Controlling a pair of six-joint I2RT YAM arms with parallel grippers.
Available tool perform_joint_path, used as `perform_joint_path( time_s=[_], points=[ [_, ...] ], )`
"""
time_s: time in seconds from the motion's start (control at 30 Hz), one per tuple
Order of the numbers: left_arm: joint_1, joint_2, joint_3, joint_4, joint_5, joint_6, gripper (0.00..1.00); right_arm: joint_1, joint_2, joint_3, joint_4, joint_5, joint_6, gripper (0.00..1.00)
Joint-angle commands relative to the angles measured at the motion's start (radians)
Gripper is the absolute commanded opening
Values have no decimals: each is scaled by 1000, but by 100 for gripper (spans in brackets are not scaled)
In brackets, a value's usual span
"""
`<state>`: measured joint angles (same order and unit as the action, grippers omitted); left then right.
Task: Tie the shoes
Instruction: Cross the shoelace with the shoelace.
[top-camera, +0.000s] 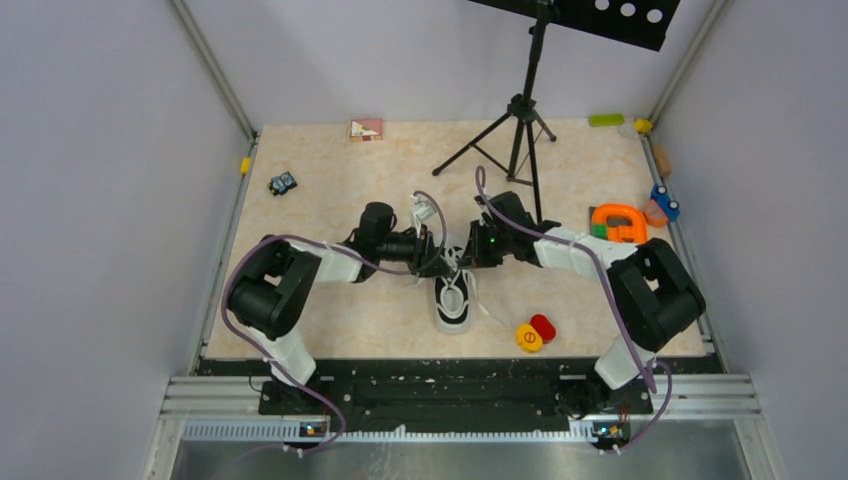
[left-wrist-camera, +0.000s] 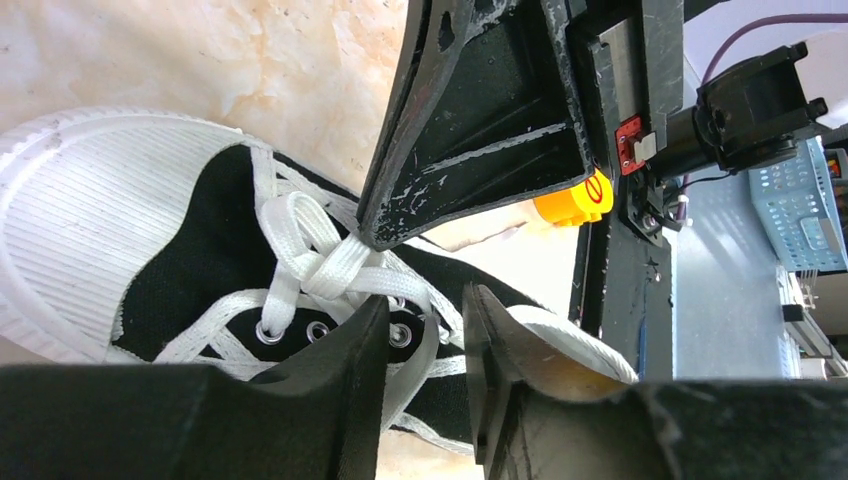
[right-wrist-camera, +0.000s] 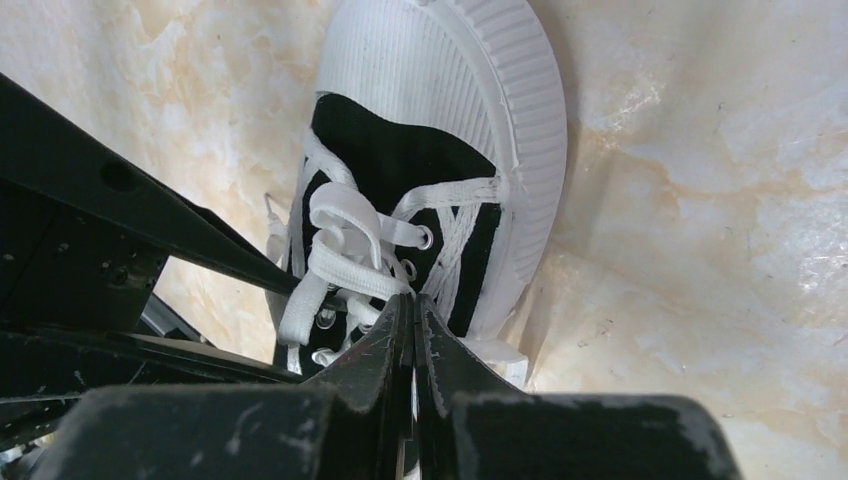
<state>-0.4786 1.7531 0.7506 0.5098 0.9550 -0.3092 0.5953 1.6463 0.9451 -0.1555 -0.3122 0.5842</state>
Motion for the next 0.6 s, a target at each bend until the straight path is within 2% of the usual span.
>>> perform_joint_path(
  time_s=[0.0,0.13,0.57],
  points=[
    [11,-50,14,6,-38,2,39,9,-70,16,20,26,0,0],
    [18,-46,15,13,-48,-23,42,9,-100,0,26,28,9,0],
    [17,15,55,86,-50,-148,40,33,-131,-26,24,-17,25,0]
  ],
)
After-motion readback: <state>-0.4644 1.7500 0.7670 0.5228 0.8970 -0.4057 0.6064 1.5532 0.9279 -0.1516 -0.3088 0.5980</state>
